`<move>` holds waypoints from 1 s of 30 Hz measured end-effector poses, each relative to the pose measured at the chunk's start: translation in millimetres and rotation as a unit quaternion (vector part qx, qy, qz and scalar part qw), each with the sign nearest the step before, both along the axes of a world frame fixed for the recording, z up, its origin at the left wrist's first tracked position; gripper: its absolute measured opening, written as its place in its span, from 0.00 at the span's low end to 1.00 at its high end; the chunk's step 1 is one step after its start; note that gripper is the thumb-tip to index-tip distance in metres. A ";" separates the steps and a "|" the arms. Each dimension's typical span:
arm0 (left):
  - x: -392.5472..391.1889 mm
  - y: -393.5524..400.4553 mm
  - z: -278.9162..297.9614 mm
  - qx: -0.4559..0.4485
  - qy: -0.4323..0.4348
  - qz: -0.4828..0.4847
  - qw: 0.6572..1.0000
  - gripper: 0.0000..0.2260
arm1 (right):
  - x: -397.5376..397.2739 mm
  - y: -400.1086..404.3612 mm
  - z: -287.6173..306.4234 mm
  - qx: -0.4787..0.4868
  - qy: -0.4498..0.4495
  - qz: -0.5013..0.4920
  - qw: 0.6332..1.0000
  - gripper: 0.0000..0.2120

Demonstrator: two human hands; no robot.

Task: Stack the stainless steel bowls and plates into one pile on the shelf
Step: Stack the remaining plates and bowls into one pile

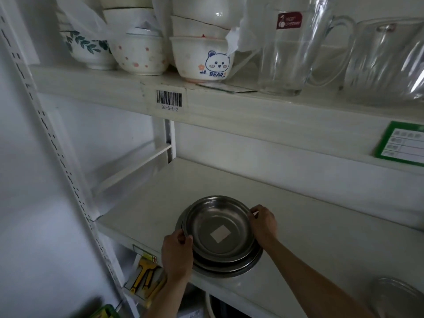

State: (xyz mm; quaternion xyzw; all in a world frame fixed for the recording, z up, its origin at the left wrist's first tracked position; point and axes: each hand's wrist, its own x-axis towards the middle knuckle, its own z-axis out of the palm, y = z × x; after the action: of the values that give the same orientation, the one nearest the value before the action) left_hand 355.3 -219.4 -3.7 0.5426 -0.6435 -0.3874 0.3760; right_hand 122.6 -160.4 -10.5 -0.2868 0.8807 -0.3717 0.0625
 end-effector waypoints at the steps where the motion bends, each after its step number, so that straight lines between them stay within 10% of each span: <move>1: 0.6 -2.8 -1.8 0.001 -0.010 -0.003 1.000 0.13 | 0.1 -0.7 -0.8 0.005 0.009 -0.001 1.000 0.07; 19: 4.7 -33.1 -15.8 -0.031 -0.211 -0.064 0.975 0.07 | -0.1 -7.4 -5.8 0.087 0.110 0.013 0.990 0.06; 30: 3.1 -50.2 -28.6 0.088 -0.054 -0.023 0.994 0.31 | -5.3 -3.4 -14.8 0.035 -0.064 -0.075 0.994 0.25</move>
State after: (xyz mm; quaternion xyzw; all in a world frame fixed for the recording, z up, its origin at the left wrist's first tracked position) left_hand 358.4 -269.6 -32.3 0.5788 -0.6387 -0.4213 0.2820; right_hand 117.3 -163.7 -25.3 -0.1930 0.9064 -0.3621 0.1007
